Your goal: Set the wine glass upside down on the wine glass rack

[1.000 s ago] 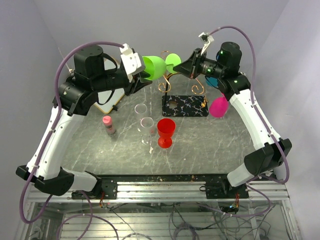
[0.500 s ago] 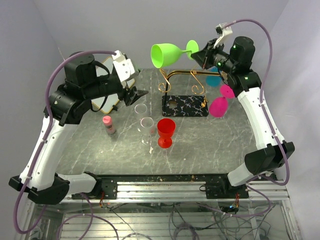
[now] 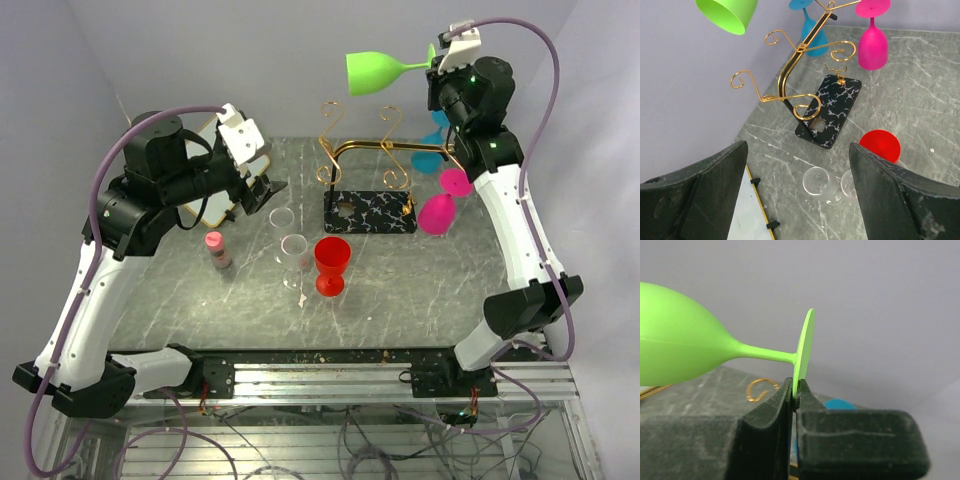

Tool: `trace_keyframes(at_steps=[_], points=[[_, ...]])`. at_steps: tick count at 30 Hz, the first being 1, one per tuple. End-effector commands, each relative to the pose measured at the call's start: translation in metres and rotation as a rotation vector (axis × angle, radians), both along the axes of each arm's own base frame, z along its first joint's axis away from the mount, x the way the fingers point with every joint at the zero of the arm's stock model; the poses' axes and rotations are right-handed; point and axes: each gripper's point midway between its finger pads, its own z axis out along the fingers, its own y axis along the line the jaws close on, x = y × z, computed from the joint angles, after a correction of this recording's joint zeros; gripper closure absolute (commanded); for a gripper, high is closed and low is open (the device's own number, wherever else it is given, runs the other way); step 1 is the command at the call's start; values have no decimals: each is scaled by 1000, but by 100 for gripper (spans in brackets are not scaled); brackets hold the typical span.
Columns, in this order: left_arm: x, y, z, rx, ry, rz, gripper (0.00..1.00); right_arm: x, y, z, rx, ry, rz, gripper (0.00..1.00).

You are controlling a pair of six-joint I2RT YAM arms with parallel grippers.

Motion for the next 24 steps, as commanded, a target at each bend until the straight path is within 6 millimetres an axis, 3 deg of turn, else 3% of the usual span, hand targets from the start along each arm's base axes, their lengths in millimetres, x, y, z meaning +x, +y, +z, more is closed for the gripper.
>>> trace_keyframes(at_steps=[1, 13, 24], points=[[0, 6, 6, -15, -19, 20, 8, 19, -42, 23, -113, -104, -235, 100], [-1, 7, 4, -13, -19, 4, 9, 63, -68, 8, -309, -131, -429, 100], [-2, 5, 2, -1, -24, -17, 10, 94, -44, -24, -526, -129, -378, 100]])
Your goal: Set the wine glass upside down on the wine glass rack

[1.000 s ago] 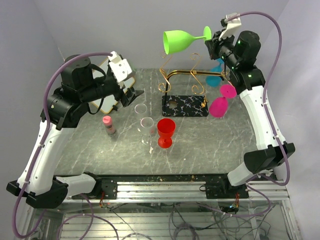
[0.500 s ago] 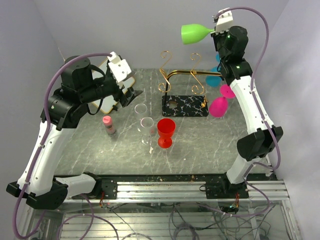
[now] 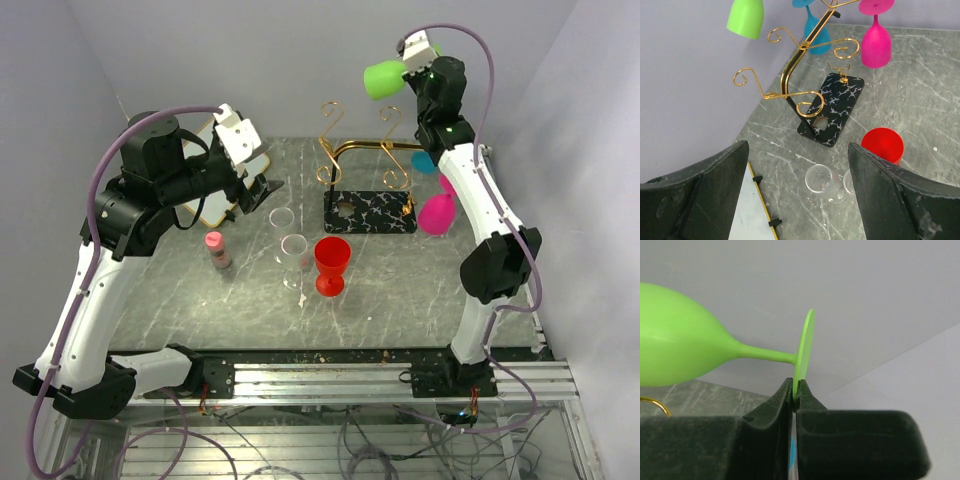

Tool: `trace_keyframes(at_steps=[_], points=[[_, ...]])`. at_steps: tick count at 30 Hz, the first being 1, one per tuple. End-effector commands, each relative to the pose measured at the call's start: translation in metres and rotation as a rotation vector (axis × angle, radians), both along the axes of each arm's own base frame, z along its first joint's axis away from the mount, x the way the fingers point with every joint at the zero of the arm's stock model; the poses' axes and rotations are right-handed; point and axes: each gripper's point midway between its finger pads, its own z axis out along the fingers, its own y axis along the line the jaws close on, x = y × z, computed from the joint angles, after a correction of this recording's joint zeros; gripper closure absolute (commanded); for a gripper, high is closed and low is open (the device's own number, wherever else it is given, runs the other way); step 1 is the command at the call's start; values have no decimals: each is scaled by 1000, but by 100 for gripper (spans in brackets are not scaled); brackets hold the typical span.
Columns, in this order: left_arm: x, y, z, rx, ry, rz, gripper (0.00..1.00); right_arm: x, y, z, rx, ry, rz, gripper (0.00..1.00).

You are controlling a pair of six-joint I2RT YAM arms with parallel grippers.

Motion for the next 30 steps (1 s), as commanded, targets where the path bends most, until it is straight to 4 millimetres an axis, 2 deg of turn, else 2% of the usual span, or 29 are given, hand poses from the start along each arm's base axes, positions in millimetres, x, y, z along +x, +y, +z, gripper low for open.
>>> trace_keyframes(at_steps=[1, 7, 13, 20, 30], points=[[-5, 0, 4, -5, -23, -30, 10, 6, 10, 19, -104, -61, 17, 100], [-6, 0, 3, -3, -21, -35, 10, 19, 26, -1, -211, -20, 51, 100], [-7, 1, 2, 3, -25, -36, 10, 19, 49, -15, -339, -6, 96, 100], [-9, 3, 0, 12, -30, -37, 10, 13, 75, -28, -467, 4, 187, 100], [-12, 4, 0, 21, -37, -42, 9, -7, 96, -37, -578, 2, 259, 100]])
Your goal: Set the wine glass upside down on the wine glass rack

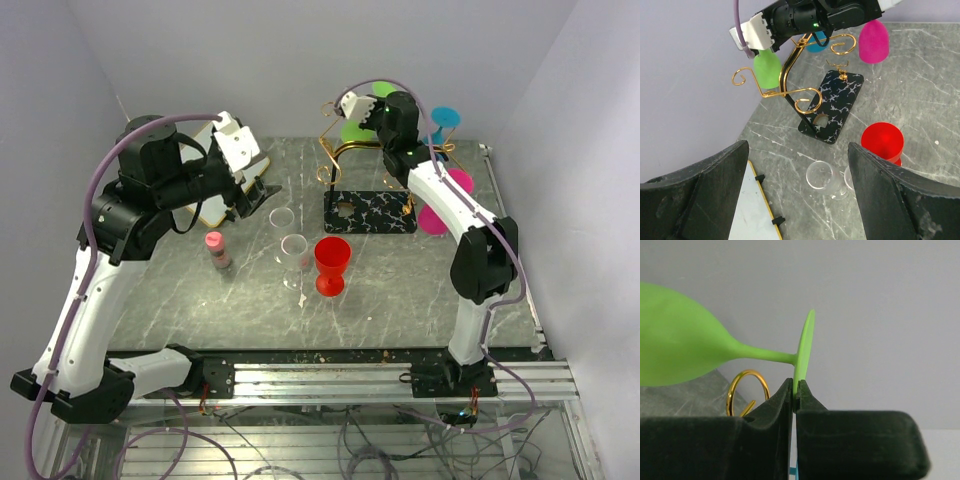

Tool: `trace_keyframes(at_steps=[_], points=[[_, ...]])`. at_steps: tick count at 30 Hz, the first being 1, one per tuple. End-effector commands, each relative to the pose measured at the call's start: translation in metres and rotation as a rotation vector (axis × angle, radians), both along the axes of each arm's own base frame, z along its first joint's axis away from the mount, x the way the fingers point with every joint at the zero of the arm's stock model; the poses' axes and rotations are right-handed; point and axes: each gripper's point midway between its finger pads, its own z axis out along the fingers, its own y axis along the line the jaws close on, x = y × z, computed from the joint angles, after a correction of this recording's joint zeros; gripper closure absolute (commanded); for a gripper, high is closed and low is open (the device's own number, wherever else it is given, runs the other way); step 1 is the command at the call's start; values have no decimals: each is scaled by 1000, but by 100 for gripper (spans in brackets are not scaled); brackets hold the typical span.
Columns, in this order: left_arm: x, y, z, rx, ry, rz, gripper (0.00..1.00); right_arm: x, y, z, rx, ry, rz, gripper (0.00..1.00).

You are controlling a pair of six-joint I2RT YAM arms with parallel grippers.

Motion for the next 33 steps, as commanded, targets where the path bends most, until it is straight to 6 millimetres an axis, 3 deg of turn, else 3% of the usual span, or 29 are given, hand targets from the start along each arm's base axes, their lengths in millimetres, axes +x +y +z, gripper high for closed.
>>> trace_keyframes(at_steps=[1, 12, 33], points=[[-7, 2, 4, -1, -23, -25, 9, -19, 7, 46, -12, -110, 45, 100], [-11, 4, 0, 14, -28, -31, 9, -37, 16, 42, -54, -74, 84, 100], [-17, 5, -1, 12, -35, -40, 8, -59, 7, 28, -84, -15, 78, 100]])
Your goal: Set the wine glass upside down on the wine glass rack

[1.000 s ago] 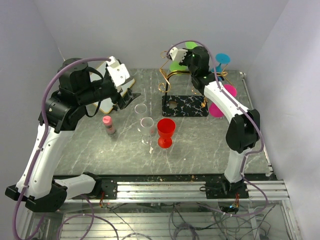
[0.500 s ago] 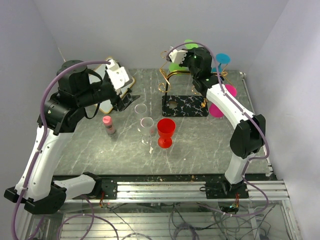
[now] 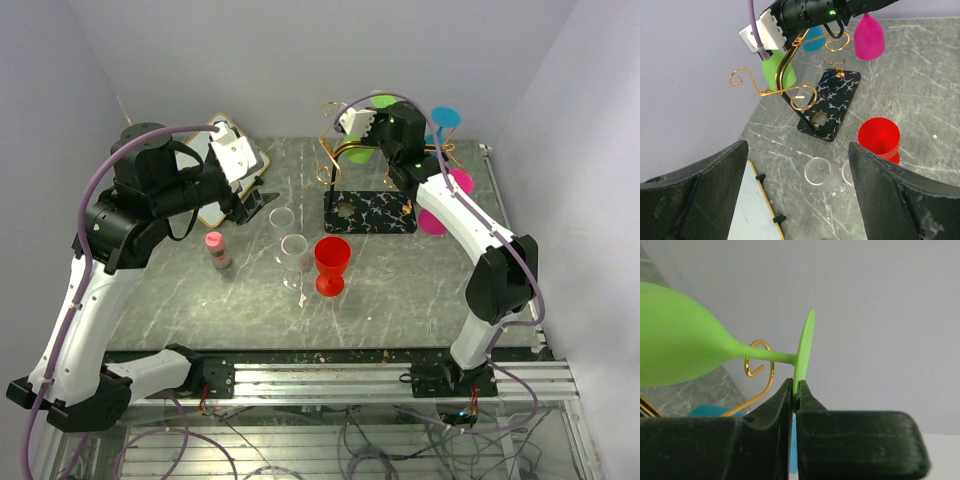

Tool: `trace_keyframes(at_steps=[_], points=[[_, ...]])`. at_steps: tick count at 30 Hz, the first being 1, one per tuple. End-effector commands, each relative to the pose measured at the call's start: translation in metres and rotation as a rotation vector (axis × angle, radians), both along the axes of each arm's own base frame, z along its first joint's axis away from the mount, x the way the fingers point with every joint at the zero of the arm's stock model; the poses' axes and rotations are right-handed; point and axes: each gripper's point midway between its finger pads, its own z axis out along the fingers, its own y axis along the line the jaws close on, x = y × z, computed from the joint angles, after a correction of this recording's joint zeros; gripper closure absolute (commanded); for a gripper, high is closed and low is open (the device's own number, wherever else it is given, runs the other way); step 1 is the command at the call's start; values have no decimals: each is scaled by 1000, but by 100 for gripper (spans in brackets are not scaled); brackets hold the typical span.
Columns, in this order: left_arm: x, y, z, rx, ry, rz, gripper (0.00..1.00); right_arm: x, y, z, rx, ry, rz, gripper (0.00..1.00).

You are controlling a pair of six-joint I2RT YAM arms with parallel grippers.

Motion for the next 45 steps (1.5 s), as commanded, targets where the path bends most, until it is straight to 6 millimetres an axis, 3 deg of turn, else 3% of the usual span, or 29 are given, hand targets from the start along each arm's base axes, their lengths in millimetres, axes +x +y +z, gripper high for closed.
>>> trace_keyframes(at_steps=[1, 31, 45], points=[[-6, 1, 2, -2, -12, -20, 8, -12, -5, 17, 11, -35, -8, 100], [-3, 0, -2, 1, -2, -18, 8, -4, -38, -1, -2, 28, -111, 100], [-2, 1, -3, 4, -1, -17, 8, 18, -59, -5, 32, 28, -174, 100]])
